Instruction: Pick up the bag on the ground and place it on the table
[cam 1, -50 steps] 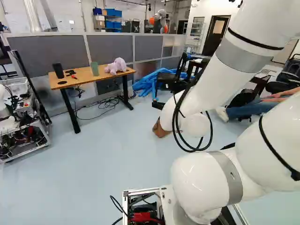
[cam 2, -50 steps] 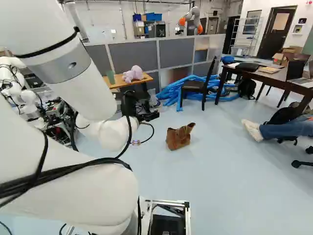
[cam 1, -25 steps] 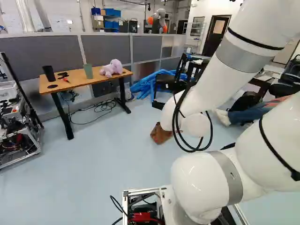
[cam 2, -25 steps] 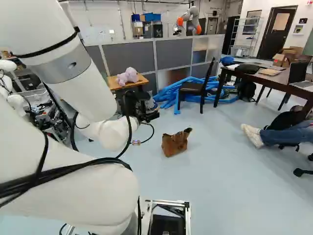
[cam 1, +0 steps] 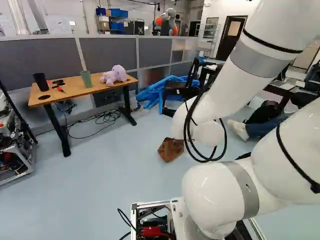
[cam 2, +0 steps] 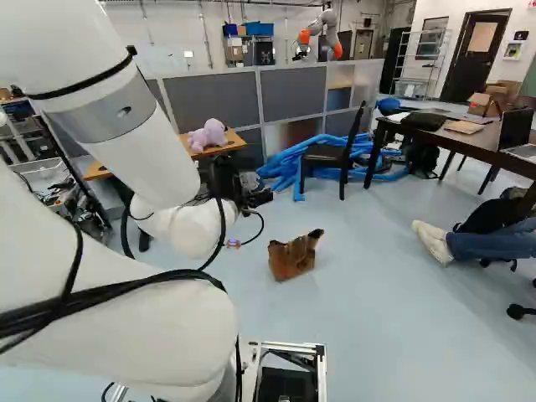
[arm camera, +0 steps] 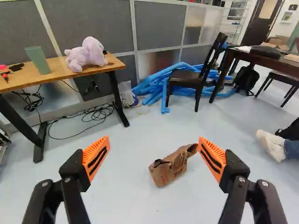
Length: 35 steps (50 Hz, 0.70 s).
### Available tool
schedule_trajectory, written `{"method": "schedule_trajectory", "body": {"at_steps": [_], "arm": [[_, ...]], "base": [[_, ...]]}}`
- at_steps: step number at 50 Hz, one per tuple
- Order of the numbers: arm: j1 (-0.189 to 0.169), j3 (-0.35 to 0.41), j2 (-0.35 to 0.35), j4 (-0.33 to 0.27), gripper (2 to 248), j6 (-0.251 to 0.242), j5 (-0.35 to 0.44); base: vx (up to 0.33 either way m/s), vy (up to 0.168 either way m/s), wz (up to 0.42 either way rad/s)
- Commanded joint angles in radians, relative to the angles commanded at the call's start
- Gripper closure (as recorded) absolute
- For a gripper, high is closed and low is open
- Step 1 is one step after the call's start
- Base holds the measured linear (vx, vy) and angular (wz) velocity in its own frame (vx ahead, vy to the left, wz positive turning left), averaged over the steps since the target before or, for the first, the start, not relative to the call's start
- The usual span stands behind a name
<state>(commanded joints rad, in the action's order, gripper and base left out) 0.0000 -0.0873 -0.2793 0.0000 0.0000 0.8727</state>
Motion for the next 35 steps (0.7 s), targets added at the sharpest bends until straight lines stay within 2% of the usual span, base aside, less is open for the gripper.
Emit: {"method": "schedule_trajectory", "body": {"at_steps": [22, 35], "arm": [[0.0, 0.0, 0.0, 0.0, 3, 0.0, 0.0], [0.0, 0.0, 0.0, 0.0, 3, 0.0, 0.0]], "base": [[0.196, -0.081, -0.002], [0.124, -0.025, -0.014]]}}
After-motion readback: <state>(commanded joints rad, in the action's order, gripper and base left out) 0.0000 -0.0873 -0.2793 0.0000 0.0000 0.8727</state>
